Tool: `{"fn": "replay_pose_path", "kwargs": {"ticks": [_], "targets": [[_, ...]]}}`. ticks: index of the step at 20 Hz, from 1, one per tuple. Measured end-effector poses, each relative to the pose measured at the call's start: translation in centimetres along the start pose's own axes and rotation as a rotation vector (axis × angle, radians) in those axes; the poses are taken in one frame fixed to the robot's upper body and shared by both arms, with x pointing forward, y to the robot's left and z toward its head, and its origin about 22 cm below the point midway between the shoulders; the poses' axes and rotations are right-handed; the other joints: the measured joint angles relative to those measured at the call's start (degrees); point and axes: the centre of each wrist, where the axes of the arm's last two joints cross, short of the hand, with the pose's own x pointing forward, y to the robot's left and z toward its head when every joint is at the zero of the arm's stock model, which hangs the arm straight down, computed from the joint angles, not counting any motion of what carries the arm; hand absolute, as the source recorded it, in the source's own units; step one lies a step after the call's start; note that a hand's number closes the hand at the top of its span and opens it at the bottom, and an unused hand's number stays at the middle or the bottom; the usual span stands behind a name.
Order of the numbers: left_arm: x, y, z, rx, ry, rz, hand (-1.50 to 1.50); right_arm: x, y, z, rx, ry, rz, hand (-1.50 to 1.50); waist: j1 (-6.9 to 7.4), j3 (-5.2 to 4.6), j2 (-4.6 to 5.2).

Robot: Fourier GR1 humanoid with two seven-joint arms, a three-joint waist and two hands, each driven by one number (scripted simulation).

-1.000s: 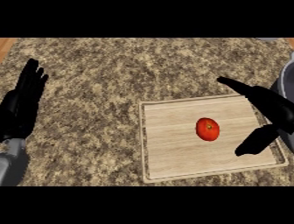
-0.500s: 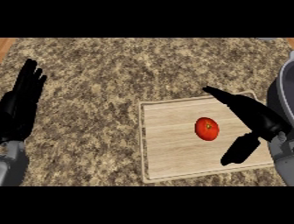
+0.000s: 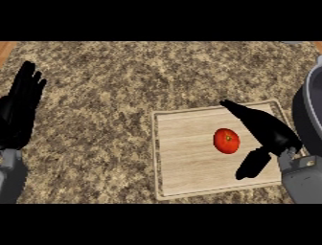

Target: Pick the tomato from the tray and place it in the pot

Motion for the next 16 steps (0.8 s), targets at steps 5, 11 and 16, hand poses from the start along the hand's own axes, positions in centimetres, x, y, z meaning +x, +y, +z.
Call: {"fn": "replay_pose_path", "kwargs": {"ticks": [5, 11, 16], "targets": [[-0.3, -0.3, 0.7, -0.001, -0.005, 0.0, 0.0, 0.2, 1.1, -1.3, 0.0, -0.001, 0.003, -1.5, 0.1, 0.01, 0.0], [-0.3, -0.5, 0.5, -0.004, -0.008, 0.004, 0.0, -0.4, 2.1, -2.4, 0.009, 0.031, 0.014, -1.5, 0.05, 0.01, 0.0], [-0.1, -0.6, 0.4, -0.005, -0.005, 0.008, 0.0, -1.7, 3.2, -3.7, 0.014, 0.043, 0.012, 1.5, 0.08, 0.01, 0.02]]}}
